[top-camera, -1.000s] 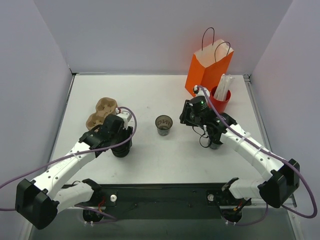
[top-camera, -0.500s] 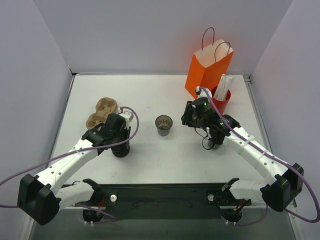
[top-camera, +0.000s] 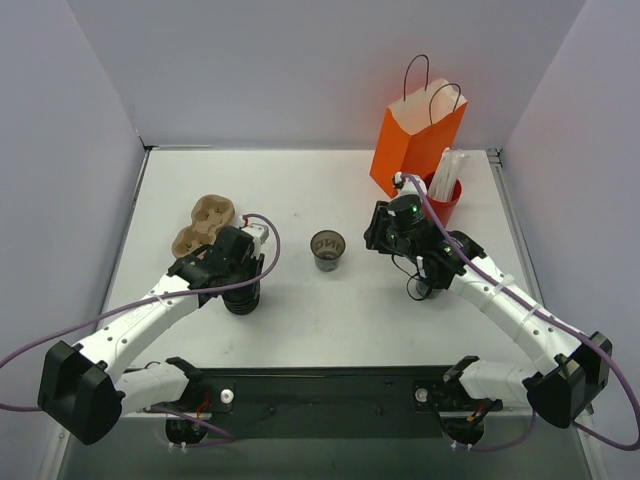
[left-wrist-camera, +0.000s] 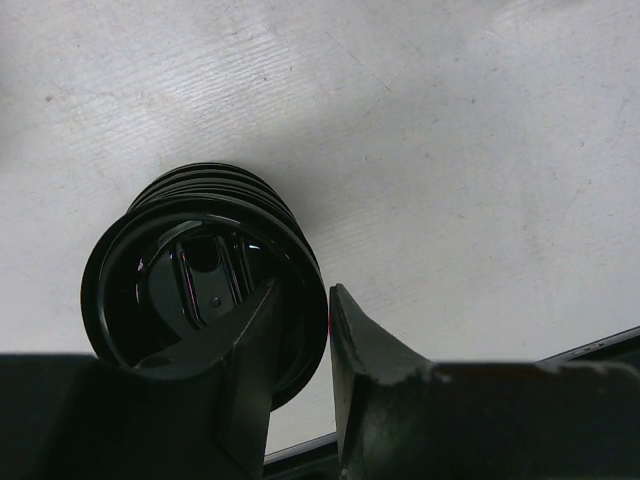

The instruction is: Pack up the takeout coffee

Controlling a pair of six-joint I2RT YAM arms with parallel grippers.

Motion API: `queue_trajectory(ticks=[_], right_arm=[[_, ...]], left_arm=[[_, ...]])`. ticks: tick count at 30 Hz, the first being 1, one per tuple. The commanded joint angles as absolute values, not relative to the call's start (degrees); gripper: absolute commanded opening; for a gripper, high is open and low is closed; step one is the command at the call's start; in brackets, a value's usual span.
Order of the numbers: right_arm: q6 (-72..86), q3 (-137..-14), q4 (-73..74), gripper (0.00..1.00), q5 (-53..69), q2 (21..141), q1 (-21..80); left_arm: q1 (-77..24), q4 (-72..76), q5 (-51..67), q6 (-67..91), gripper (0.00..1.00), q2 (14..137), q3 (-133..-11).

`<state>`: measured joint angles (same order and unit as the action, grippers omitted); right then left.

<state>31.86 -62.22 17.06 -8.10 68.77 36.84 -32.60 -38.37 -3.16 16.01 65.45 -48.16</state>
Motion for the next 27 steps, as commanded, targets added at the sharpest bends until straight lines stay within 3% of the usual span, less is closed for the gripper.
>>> queue_trajectory(ticks=[1,8,16,22,27], right_arm=[[31.03,-62.05,17.23,0.31,-8.44,67.15,37.18],[28.92,-61.61,15.30,0.31,-3.96,67.50,37.62],[26.54,-58.63,6.78,0.32,7.53,65.75,37.88],[29.52,-47.49,-17.54,0.35,23.98,61.71,38.32],[35.49,-39.30,-40.85,0.38,27.16,58.45,39.63]], left_arm=[[-32.70,-38.41,-3.16,15.47,0.34,65.21,-50.98],[-32.87,-40.78,-3.16,15.47,0.16,63.55,-54.05],[-32.87,-44.12,2.72,17.93,0.14,60.30,-59.41],[-32.78,-39.74,16.15,23.63,0.14,54.85,-61.87],[-32.70,-20.70,36.09,32.67,0.14,47.13,-56.88]])
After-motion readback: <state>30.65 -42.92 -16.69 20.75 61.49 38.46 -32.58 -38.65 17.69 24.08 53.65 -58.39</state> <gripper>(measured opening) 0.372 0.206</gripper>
